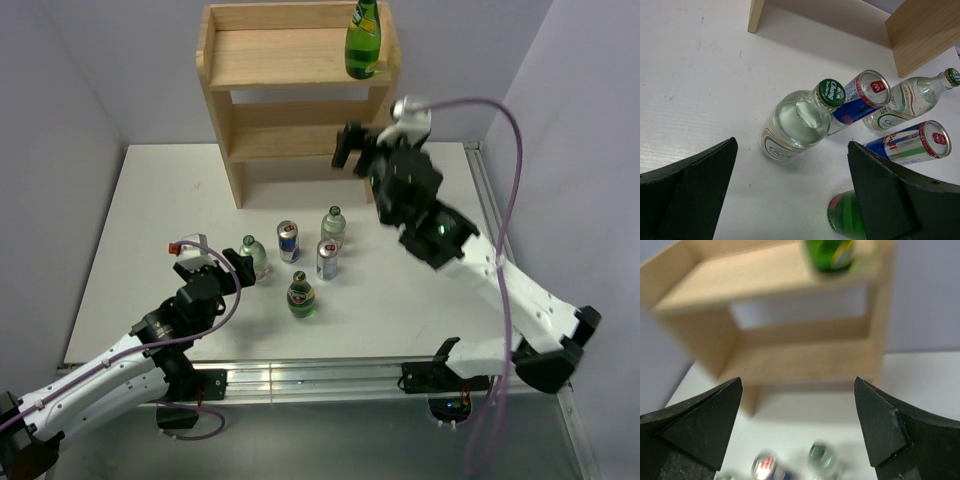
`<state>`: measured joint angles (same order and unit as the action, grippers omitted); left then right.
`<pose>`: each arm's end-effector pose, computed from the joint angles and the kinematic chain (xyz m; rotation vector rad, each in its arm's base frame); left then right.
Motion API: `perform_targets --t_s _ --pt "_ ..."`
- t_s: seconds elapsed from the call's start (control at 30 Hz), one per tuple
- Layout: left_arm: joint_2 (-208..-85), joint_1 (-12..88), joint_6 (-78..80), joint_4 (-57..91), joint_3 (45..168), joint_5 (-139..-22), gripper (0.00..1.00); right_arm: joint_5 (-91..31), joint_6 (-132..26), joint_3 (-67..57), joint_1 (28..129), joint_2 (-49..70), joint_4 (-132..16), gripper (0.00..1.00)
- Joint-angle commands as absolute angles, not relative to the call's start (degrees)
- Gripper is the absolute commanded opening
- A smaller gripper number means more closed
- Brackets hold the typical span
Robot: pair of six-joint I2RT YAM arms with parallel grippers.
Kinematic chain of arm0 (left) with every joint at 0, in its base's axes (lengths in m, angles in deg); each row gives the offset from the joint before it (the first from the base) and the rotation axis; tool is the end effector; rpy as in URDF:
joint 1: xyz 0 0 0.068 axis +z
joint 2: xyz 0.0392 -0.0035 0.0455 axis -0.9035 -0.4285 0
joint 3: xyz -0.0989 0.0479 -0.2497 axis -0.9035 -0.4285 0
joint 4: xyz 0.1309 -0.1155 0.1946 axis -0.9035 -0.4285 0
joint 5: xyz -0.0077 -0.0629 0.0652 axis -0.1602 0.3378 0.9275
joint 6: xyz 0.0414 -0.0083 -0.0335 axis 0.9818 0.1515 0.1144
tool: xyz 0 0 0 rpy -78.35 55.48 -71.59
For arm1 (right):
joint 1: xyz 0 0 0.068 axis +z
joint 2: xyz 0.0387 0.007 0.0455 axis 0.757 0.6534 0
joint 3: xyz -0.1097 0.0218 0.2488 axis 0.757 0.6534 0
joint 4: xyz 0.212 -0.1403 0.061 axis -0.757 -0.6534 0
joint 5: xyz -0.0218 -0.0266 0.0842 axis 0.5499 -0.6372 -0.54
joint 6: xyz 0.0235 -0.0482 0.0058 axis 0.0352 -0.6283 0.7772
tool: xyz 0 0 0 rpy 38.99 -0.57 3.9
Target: Place and organize the beverage onto the shelf
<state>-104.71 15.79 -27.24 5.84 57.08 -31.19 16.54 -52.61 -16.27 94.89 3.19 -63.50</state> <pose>0.1143 -0.0953 0.2381 -0.3336 1.8185 -0.4042 0.2056 0.1784 0.4938 0.0696 1.4809 0.2565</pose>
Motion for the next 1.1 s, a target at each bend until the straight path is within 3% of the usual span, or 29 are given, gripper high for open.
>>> perform_targets --t_s 0.0,0.13,0.27,0.4,0.63,1.07 --pt "-104.99 15.58 -28.52 5.98 57.28 -29.91 0.99 22.06 -45.44 -0.62 103.41 -7.52 -57.54 1.0" --pt "-105.25 15.5 -28.78 5.89 57.28 -29.12 0.99 24.18 -38.49 24.05 115.89 -21.57 -52.0 1.0" --pt "-105.78 15.5 -28.7 6.33 57.37 -28.76 0.99 29.45 -32.07 37.47 127.14 -27.67 -50.06 1.0" --pt "-106.74 15.41 -28.43 6.68 57.46 -28.59 0.99 33.15 -25.83 45.82 135.93 -26.37 -48.74 1.0" --pt "-106.66 15.41 -28.61 6.77 57.11 -28.06 0.99 30.78 -21.68 52.69 137.71 -13.63 -34.26 1.0" --pt "-106.92 15.41 -28.43 7.03 56.93 -27.71 0.99 19.88 -27.56 48.13 130.15 9.14 -16.84 1.0"
